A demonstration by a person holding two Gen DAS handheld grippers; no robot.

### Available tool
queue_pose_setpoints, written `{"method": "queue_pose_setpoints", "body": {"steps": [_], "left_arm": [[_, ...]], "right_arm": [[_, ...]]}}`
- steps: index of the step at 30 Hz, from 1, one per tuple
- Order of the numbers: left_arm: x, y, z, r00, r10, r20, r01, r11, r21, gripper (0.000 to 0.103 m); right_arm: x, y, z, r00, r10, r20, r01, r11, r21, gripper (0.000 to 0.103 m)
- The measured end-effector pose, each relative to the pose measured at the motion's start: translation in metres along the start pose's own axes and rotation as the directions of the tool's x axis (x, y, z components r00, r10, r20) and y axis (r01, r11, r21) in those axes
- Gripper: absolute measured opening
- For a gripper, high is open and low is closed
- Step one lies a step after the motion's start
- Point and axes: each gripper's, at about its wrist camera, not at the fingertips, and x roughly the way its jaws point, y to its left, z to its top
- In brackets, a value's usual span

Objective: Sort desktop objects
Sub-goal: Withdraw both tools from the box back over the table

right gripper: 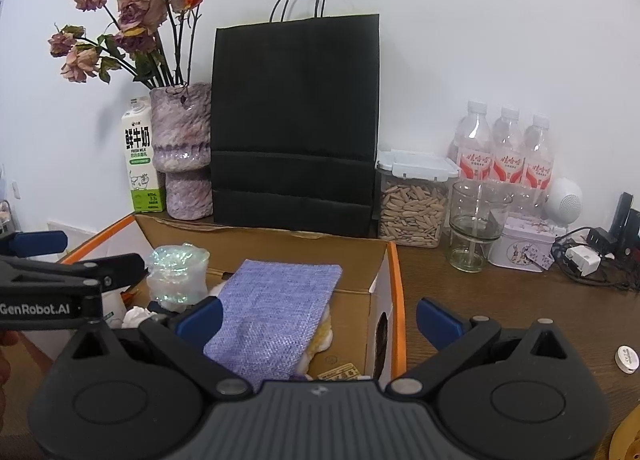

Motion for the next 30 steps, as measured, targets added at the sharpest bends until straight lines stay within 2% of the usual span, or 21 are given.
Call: {"method": "queue_pose_setpoints", "body": {"steps": [14, 30], "left_arm": [[-0.014, -0.002, -0.012, 1.0, 0.013, 0.0, -0.013, 1.0, 0.014, 0.103], [-0.05, -0.007, -0.037, 1.0, 0.001, 0.025, -0.002, 0.999, 0.054, 0.103]], "right_arm": [[-0.015, 0.006, -0.011, 1.0, -0.011, 0.001, 0.011, 1.0, -0.024, 0.103], [-0.049, 0.013, -0.042, 1.0, -0.013, -0.006, 0.013, 0.999, -0.043, 0.103]]}}
